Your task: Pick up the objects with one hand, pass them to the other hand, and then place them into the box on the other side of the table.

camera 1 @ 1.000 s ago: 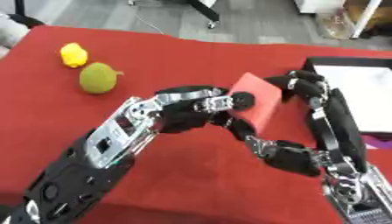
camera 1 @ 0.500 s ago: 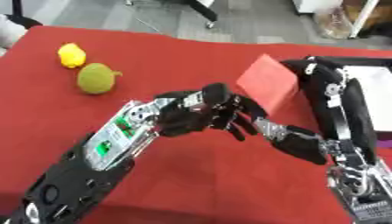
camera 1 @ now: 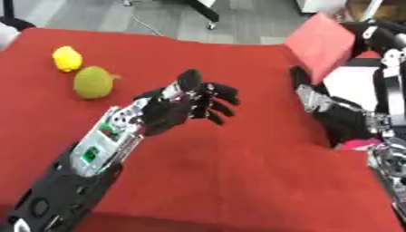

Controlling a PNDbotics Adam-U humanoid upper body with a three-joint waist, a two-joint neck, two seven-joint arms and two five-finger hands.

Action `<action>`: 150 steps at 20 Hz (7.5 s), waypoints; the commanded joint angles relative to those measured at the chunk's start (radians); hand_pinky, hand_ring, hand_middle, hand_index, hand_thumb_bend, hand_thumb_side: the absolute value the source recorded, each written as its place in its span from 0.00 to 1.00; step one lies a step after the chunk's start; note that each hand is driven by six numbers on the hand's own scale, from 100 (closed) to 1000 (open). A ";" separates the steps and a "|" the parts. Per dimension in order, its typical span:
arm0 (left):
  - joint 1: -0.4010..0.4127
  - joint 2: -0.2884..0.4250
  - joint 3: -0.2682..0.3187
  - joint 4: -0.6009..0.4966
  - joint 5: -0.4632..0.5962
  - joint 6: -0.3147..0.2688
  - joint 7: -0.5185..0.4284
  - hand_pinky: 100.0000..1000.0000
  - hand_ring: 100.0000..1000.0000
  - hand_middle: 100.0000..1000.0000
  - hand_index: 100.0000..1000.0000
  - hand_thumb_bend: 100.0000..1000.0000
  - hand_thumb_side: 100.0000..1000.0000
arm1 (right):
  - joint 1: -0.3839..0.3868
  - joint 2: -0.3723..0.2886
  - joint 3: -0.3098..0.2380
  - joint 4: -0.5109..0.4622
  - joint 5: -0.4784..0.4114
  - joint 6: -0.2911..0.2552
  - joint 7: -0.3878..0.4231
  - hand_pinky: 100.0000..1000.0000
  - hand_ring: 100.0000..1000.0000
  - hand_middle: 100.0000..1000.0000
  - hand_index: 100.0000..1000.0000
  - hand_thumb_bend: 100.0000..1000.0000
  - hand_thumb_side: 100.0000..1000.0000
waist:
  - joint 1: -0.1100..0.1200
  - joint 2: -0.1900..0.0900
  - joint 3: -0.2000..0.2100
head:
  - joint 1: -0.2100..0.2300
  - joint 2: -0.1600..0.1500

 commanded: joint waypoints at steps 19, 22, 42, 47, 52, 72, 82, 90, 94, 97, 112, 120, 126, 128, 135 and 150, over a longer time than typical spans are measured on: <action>0.148 -0.080 0.180 -0.209 -0.095 -0.144 0.159 0.77 0.76 0.75 0.85 0.47 0.75 | -0.268 -0.201 -0.116 0.884 -0.399 0.095 -0.110 0.43 0.45 0.42 0.66 0.53 0.20 | 0.013 -0.007 0.062 | -0.300 -0.002; 0.153 -0.085 0.186 -0.215 -0.100 -0.147 0.158 0.77 0.76 0.75 0.85 0.46 0.74 | -0.301 -0.189 -0.116 0.985 -0.372 0.073 -0.030 0.48 0.52 0.49 0.74 0.60 0.25 | 0.015 -0.007 0.068 | -0.310 -0.002; 0.124 -0.004 0.235 -0.210 -0.222 -0.124 0.203 0.77 0.76 0.75 0.85 0.39 0.77 | -0.157 -0.203 -0.112 0.432 -0.229 0.082 -0.060 0.62 0.67 0.66 0.83 0.61 0.45 | 0.017 -0.007 0.055 | -0.187 -0.002; 0.082 0.071 0.250 -0.172 -0.365 -0.085 0.230 0.77 0.76 0.75 0.85 0.34 0.77 | -0.063 -0.138 -0.084 0.132 -0.088 0.092 0.087 0.64 0.67 0.67 0.84 0.52 0.48 | 0.019 -0.010 0.049 | -0.056 -0.002; 0.048 0.160 0.255 -0.124 -0.536 -0.047 0.255 0.78 0.77 0.75 0.86 0.32 0.73 | 0.018 -0.010 -0.042 0.010 -0.011 0.038 0.180 0.62 0.64 0.63 0.82 0.48 0.48 | 0.021 -0.012 0.037 | 0.095 -0.002; -0.286 0.349 0.123 0.459 -1.425 -0.059 0.093 0.85 0.80 0.81 0.93 0.71 0.46 | 0.087 0.210 0.141 0.106 0.030 -0.144 0.177 0.59 0.60 0.58 0.79 0.44 0.47 | 0.034 -0.026 -0.001 | 0.236 -0.002; -0.342 0.240 0.152 0.720 -1.521 -0.074 0.062 0.82 0.76 0.76 0.87 0.61 0.42 | 0.085 0.214 0.142 0.104 0.027 -0.139 0.182 0.59 0.60 0.58 0.79 0.41 0.49 | 0.027 -0.025 -0.009 | 0.234 -0.002; -0.341 0.212 0.159 0.784 -1.578 -0.010 0.179 0.79 0.72 0.73 0.84 0.44 0.08 | 0.082 0.215 0.144 0.103 0.025 -0.139 0.184 0.59 0.60 0.58 0.79 0.40 0.49 | 0.023 -0.021 -0.011 | 0.233 -0.002; -0.332 0.207 0.166 0.787 -1.576 -0.009 0.193 0.61 0.45 0.43 0.58 0.21 0.00 | 0.082 0.215 0.144 0.104 0.025 -0.139 0.186 0.59 0.60 0.58 0.79 0.39 0.49 | 0.023 -0.020 -0.011 | 0.231 -0.002; -0.319 0.213 0.171 0.737 -1.528 -0.003 0.230 0.53 0.34 0.29 0.42 0.07 0.00 | 0.081 0.215 0.143 0.103 0.026 -0.139 0.186 0.59 0.60 0.58 0.79 0.39 0.49 | 0.023 -0.021 -0.011 | 0.227 -0.002; -0.169 0.253 0.118 0.100 -0.825 0.045 0.212 0.49 0.31 0.25 0.36 0.00 0.14 | -0.012 0.164 0.149 0.034 0.052 -0.121 0.284 0.62 0.64 0.62 0.81 0.46 0.42 | 0.018 -0.024 0.000 | 0.094 -0.002; -0.142 0.192 0.024 -0.082 -0.447 0.099 0.146 0.50 0.32 0.27 0.37 0.00 0.21 | -0.084 0.124 0.164 -0.021 0.053 -0.120 0.383 0.68 0.72 0.71 0.85 0.55 0.41 | 0.013 -0.019 0.004 | 0.018 -0.002; -0.160 0.154 -0.028 -0.143 -0.260 0.143 0.106 0.52 0.34 0.28 0.38 0.00 0.25 | -0.108 0.119 0.164 -0.022 0.057 -0.120 0.393 0.68 0.72 0.71 0.85 0.58 0.42 | 0.011 -0.017 0.008 | -0.006 -0.002; -0.168 0.141 -0.040 -0.149 -0.216 0.152 0.098 0.52 0.34 0.28 0.38 0.00 0.26 | -0.112 0.120 0.170 -0.022 0.058 -0.114 0.393 0.68 0.72 0.71 0.85 0.59 0.42 | 0.010 -0.016 0.009 | -0.010 -0.002; -0.196 0.113 -0.075 -0.162 -0.086 0.164 0.063 0.54 0.36 0.30 0.40 0.00 0.32 | -0.124 0.125 0.205 -0.022 0.045 -0.112 0.415 0.65 0.69 0.69 0.85 0.60 0.40 | 0.007 -0.015 0.012 | -0.021 -0.002; -0.208 0.116 -0.097 -0.241 0.055 0.197 0.023 0.57 0.38 0.32 0.41 0.00 0.35 | -0.122 0.124 0.232 -0.022 0.026 -0.114 0.442 0.61 0.64 0.65 0.82 0.54 0.33 | 0.006 -0.014 0.015 | -0.036 -0.002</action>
